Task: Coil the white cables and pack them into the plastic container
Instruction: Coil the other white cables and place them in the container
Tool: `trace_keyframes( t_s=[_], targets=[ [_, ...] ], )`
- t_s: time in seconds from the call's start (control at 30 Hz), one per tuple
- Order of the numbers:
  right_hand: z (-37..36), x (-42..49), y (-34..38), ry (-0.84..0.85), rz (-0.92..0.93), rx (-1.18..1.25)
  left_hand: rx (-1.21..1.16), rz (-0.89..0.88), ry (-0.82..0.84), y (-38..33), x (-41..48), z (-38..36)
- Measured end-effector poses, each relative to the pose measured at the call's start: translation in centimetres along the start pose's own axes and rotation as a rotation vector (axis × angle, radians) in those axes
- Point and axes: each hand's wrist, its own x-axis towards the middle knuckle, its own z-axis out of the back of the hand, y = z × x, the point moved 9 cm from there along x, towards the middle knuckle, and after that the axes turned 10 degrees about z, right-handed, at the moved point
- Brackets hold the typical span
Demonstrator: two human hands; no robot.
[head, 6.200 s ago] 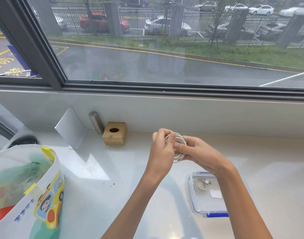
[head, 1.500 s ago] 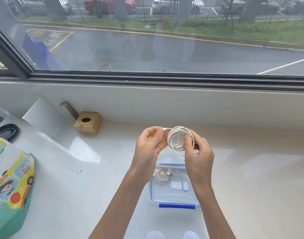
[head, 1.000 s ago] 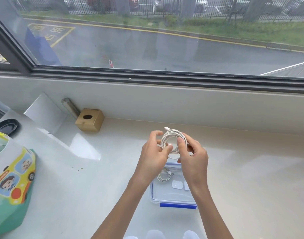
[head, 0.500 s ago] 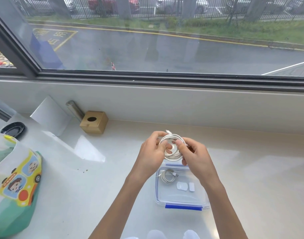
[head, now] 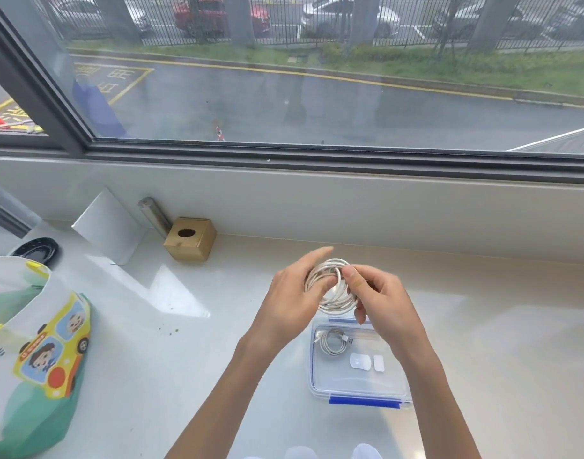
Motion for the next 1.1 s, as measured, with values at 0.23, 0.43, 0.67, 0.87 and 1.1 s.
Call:
trace_keyframes(
  t_s=[0.23, 0.43, 0.67, 0.87, 1.1],
  targets=[
    [-0.3, -0.6, 1.0, -0.061, 0.018, 0.004, -0.281, 0.036, 0.042, -0.2, -0.2, 1.1],
    [0.2, -0.8, 2.5, -0.171, 0.105, -0.228, -0.576, 0.060, 0.157, 0.0, -0.6, 1.0],
    [-1.2, -0.7, 2.4, -0.174, 0.093, -0.194, -0.733, 0.056, 0.084, 0.6, -0.7, 1.1],
    [-3.1, -0.4, 2.2, -0.122, 0.050, -0.260, -0.628, 0.053, -0.229, 1.2, -0.6, 1.9],
    [-4.5, 0.0, 5.0, -0.085, 0.302, -0.679, -0.595, 0.116, -0.168, 2.1, 0.3, 2.7]
  ],
)
